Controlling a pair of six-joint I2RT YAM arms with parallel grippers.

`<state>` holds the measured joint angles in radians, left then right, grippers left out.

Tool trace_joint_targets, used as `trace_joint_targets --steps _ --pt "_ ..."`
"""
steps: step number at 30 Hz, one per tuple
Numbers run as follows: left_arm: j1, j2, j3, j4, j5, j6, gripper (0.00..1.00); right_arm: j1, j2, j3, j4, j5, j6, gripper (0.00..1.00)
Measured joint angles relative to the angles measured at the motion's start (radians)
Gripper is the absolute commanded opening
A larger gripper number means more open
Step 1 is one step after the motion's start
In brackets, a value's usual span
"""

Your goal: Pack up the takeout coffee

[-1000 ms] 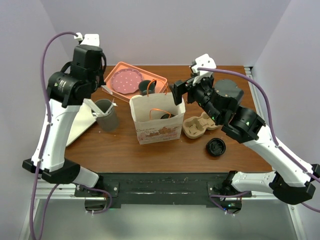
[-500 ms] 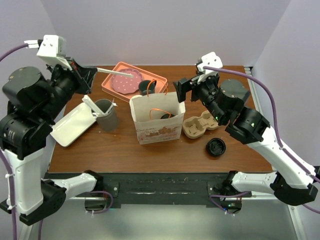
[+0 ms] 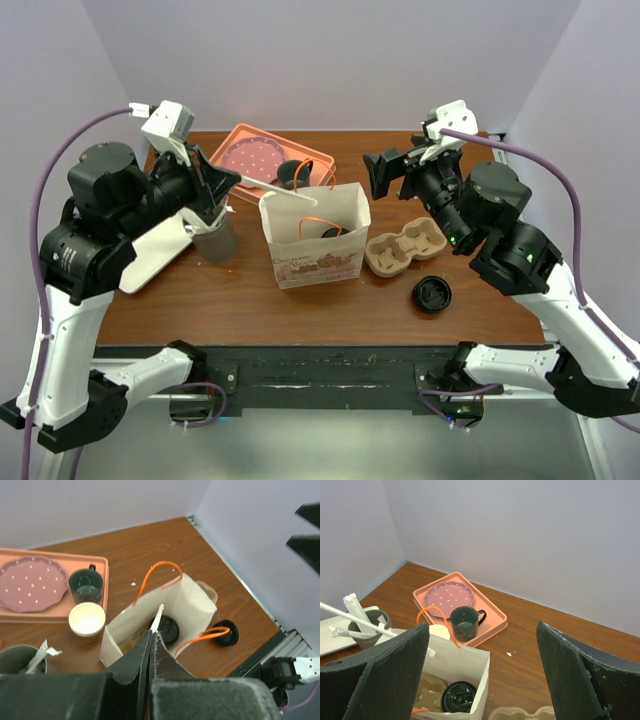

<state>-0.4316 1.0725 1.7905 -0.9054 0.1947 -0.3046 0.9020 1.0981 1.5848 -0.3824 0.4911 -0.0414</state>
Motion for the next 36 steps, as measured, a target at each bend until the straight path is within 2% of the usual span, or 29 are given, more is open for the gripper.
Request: trace_joint_targets --steps 6,11,17,23,24,28,29,31,32,33,36 --pt "0.000 -0.080 -0.134 0.002 -0.024 0.003 0.00 0.000 -0.008 0.000 -0.010 0.015 0.026 0.92" --pt "0.000 -0.075 -0.241 0.038 -0.026 0.008 0.01 0.000 -0.003 0.003 -0.043 0.015 0.061 0.92" --pt "0.000 -0.002 -0.354 0.082 -0.026 0.006 0.17 0.000 0.017 0.023 -0.121 0.012 0.106 0.94" --pt "0.000 0.058 -0.331 0.088 -0.007 0.012 0.46 0.000 0.093 0.102 -0.259 -0.040 0.167 0.96" --pt "0.000 0.065 -0.322 0.087 0.001 0.015 0.48 0.000 0.101 0.103 -0.269 -0.047 0.178 0.99" --pt "0.000 0.073 -0.292 0.060 0.019 0.036 0.58 0.000 0.106 0.103 -0.311 -0.072 0.209 0.99" --pt "0.000 0.073 -0.281 0.051 0.026 0.040 0.66 0.000 0.105 0.103 -0.314 -0.079 0.217 0.99" --pt "0.000 0.073 -0.257 0.047 0.040 0.049 0.71 0.000 0.108 0.113 -0.325 -0.093 0.225 0.99" --pt "0.000 0.073 -0.247 0.048 0.049 0.053 0.83 0.000 0.114 0.126 -0.337 -0.101 0.229 0.99" --pt "0.000 0.071 -0.238 0.054 0.063 0.054 0.99 0.000 0.119 0.139 -0.344 -0.112 0.234 0.99" --pt "0.000 0.042 -0.251 0.104 0.116 0.043 1.00 0.000 0.127 0.163 -0.346 -0.119 0.259 0.99"
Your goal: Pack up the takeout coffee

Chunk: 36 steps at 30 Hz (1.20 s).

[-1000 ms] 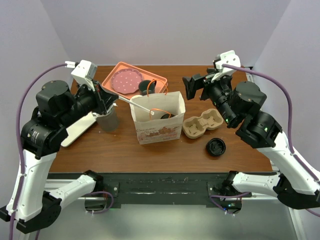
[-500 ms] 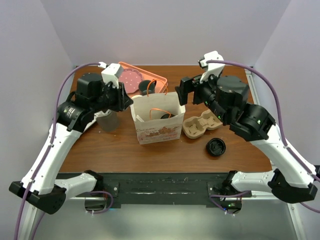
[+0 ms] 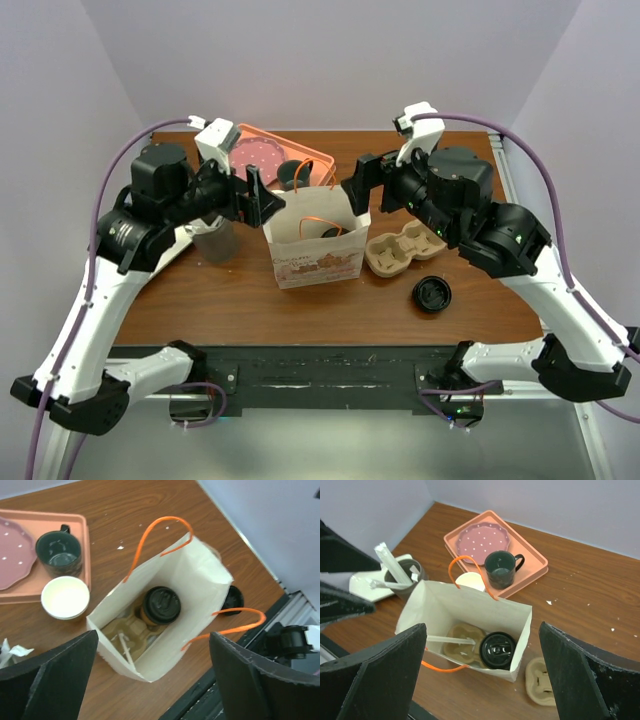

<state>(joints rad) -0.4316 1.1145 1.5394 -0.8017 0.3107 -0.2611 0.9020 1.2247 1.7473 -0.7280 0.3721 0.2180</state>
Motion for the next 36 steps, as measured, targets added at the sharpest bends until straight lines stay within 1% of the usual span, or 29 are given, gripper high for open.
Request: trace_joint_targets --steps 7,10,15,22,36 --pt "0.000 -0.166 -0.159 0.203 0.089 -0.057 1.00 0.000 -0.006 0.003 0.003 0.023 0.099 0.99" --pt "0.000 -0.228 -0.217 0.272 0.098 -0.075 1.00 0.000 -0.010 0.003 0.003 0.031 0.131 0.99" --pt "0.000 -0.288 -0.276 0.346 0.101 -0.116 1.00 0.000 -0.035 -0.032 0.016 0.031 0.169 0.99" --pt "0.000 -0.316 -0.298 0.373 0.093 -0.143 1.00 0.000 -0.090 -0.103 0.040 0.031 0.198 0.99" --pt "0.000 -0.332 -0.298 0.375 0.073 -0.149 1.00 0.000 -0.108 -0.104 0.060 0.030 0.192 0.99"
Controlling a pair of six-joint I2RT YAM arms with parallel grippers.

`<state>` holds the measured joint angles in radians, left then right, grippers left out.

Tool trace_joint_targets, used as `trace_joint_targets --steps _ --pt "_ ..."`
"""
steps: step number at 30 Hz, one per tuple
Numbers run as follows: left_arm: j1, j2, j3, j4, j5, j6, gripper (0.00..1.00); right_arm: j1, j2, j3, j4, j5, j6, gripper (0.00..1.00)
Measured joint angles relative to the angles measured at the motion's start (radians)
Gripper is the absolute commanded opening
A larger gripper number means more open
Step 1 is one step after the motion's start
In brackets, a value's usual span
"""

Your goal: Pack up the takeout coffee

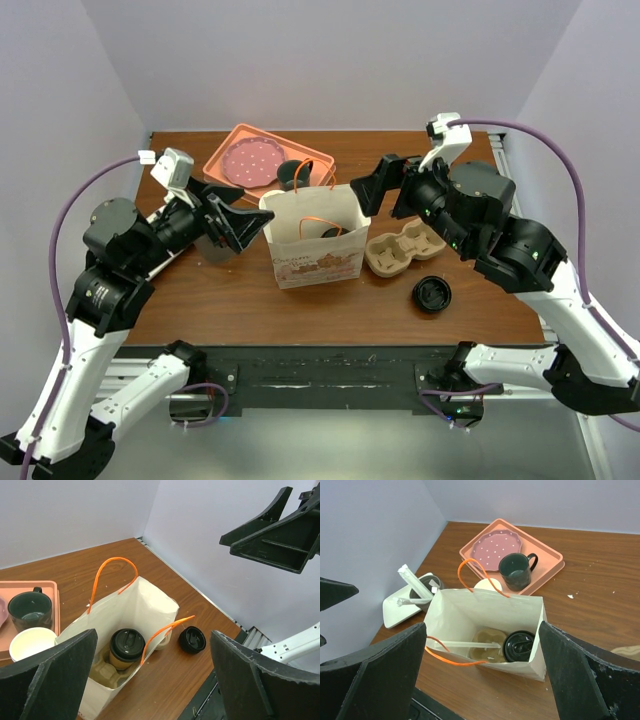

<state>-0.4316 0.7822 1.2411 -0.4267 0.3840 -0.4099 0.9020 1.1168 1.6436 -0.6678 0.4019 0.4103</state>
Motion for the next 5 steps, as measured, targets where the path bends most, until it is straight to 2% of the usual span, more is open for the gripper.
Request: trace_joint_targets --steps 5 --pt "0.000 -0.001 0.000 0.000 -0.003 0.000 1.00 0.000 0.000 0.000 0.003 -0.001 -0.001 0.99"
